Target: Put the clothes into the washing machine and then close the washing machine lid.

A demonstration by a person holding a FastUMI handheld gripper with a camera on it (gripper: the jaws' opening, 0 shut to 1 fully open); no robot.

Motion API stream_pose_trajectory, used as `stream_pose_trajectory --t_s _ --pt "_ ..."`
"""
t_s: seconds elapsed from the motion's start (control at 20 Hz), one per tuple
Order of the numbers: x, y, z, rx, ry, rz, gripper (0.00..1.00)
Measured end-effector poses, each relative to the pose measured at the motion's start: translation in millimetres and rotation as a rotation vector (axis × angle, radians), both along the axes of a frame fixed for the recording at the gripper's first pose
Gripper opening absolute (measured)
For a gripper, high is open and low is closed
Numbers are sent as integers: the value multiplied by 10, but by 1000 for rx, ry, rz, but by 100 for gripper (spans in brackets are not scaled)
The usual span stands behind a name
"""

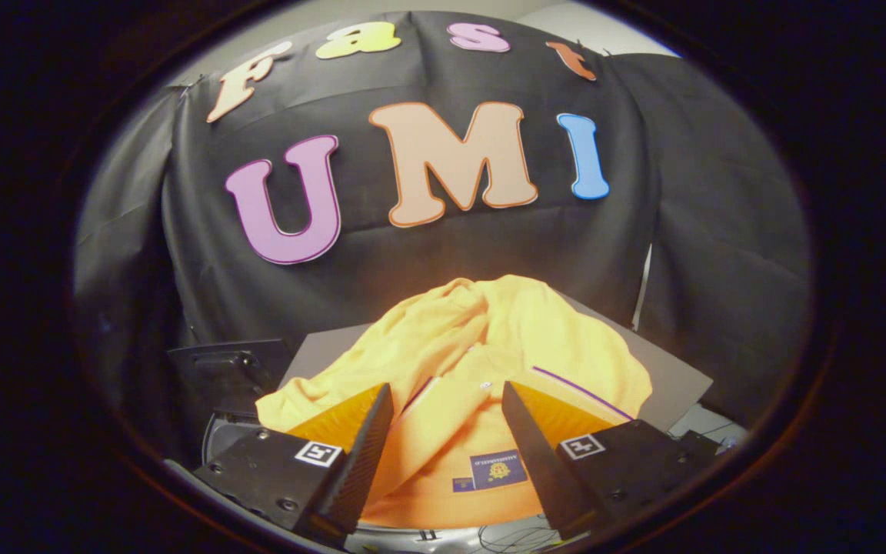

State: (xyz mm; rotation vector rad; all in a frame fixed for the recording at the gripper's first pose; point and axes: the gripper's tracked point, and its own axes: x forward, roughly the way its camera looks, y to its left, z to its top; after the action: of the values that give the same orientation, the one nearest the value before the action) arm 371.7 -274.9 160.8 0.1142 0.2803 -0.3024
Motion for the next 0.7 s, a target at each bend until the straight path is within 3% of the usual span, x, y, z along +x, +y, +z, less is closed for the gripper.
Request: stream_pose_trajectory --t_s 0.15,0.25,0.35,0.45,0.55,0.7 --pt "116 -28 -71 37 14 -13 74" --pt "179 -14 -131 19 24 -4 53" --pt "199 -165 -99 -23 26 -45 32" --pt "232 -184 -98 21 1 -54 12" --pt "234 -138 12 51 -50 -40 2" --pt "174 -88 239 -31 -93 -25 0"
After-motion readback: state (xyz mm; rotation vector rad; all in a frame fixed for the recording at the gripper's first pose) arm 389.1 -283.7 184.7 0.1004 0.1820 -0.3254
